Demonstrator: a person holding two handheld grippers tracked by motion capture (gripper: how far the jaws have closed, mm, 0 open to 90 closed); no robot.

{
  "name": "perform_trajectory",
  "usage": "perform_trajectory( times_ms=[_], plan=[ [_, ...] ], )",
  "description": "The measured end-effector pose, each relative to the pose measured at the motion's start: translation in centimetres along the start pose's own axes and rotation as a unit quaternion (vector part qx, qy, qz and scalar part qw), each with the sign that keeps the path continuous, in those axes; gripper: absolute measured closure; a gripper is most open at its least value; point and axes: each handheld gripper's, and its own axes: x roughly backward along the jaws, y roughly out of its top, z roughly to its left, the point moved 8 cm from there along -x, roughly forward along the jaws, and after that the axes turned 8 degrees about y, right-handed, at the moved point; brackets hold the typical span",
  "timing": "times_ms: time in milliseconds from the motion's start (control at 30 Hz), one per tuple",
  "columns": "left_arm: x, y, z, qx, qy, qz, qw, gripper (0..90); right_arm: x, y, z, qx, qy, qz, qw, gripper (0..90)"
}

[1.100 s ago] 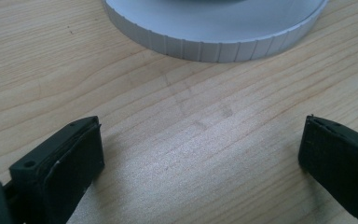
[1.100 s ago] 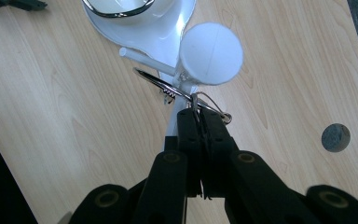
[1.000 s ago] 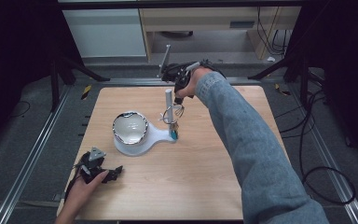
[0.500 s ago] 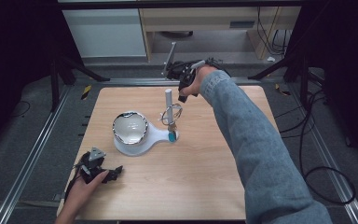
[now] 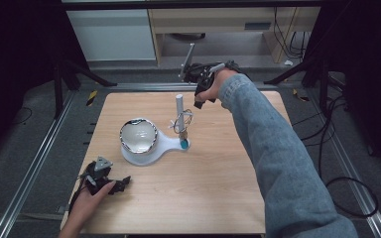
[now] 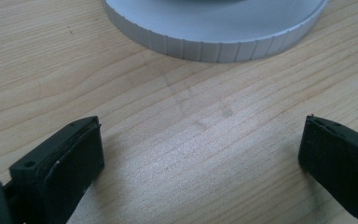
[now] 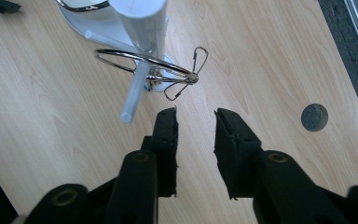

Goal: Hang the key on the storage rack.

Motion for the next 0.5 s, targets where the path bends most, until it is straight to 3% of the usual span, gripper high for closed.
perform_trajectory(
  times_ms=[233, 367, 500],
  plan=[
    [0.0, 0.0, 0.0, 0.000, 0.000, 0.000, 1.0000, 0.0, -0.3, -0.9, -0.7, -0.006, -0.009, -0.008, 0.9999, 49.6],
    [0.0, 0.0, 0.0, 0.000, 0.000, 0.000, 1.0000, 0.0, -0.1, -1.5, -1.4, -0.003, -0.031, -0.020, 0.9993, 36.7],
    [0.0, 0.0, 0.0, 0.001, 0.000, -0.001, 1.0000, 0.0, -0.2, -2.0, -1.7, -0.010, -0.037, -0.021, 0.9990, 31.3]
  ],
)
